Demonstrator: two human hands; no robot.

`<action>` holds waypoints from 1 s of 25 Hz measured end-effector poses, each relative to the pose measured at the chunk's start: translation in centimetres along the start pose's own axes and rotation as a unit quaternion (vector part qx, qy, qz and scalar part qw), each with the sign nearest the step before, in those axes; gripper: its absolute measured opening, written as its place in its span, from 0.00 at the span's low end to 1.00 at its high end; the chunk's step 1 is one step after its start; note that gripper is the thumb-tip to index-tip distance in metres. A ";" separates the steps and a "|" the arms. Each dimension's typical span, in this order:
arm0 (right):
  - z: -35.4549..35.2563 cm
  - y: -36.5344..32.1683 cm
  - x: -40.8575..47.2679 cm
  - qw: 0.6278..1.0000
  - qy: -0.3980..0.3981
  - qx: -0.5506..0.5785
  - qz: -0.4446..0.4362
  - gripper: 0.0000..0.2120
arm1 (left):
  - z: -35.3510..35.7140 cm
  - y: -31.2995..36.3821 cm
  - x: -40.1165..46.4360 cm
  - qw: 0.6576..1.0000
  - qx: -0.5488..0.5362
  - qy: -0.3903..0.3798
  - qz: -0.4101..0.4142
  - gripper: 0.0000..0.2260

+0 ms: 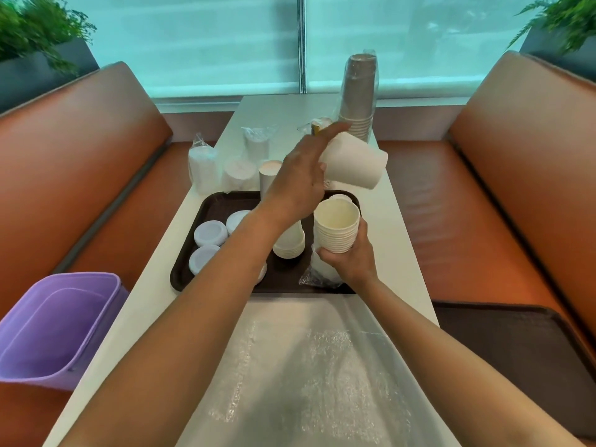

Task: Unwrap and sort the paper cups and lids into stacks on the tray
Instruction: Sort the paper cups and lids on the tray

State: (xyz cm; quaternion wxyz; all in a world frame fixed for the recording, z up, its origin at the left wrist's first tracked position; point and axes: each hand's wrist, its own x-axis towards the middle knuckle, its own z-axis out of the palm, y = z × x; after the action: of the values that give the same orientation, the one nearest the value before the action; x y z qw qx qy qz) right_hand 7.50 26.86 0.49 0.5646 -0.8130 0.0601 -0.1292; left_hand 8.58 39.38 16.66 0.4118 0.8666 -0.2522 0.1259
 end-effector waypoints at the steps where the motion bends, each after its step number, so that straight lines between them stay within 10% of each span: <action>1: 0.0 0.0 0.0 1.000 -0.001 0.000 0.004 0.44 | -0.1 -0.2 0.0 1.000 -0.019 -0.006 -0.023 0.27; 8: 0.1 -0.1 -0.1 0.999 -0.008 -0.002 0.033 0.43 | 1.4 -2.3 -0.8 0.968 0.103 -0.180 -0.142 0.37; 15: 0.2 -0.1 0.0 0.999 -0.003 -0.001 0.037 0.43 | 1.7 -2.9 0.5 0.941 0.309 -0.135 0.024 0.34; 21: 0.1 0.2 0.1 1.000 0.000 -0.011 0.011 0.48 | 1.2 -6.2 0.2 0.989 0.048 -0.035 -0.134 0.35; 25: 0.7 0.6 0.3 1.000 0.000 -0.020 0.018 0.49 | 2.3 -9.9 -0.4 0.923 -0.175 0.185 -0.287 0.32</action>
State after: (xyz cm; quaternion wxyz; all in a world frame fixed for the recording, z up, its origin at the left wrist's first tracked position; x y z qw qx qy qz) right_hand 7.99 27.17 -0.30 0.5501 -0.8232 0.0768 -0.1177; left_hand 13.62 43.03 8.58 0.6145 0.7774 0.0700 0.1146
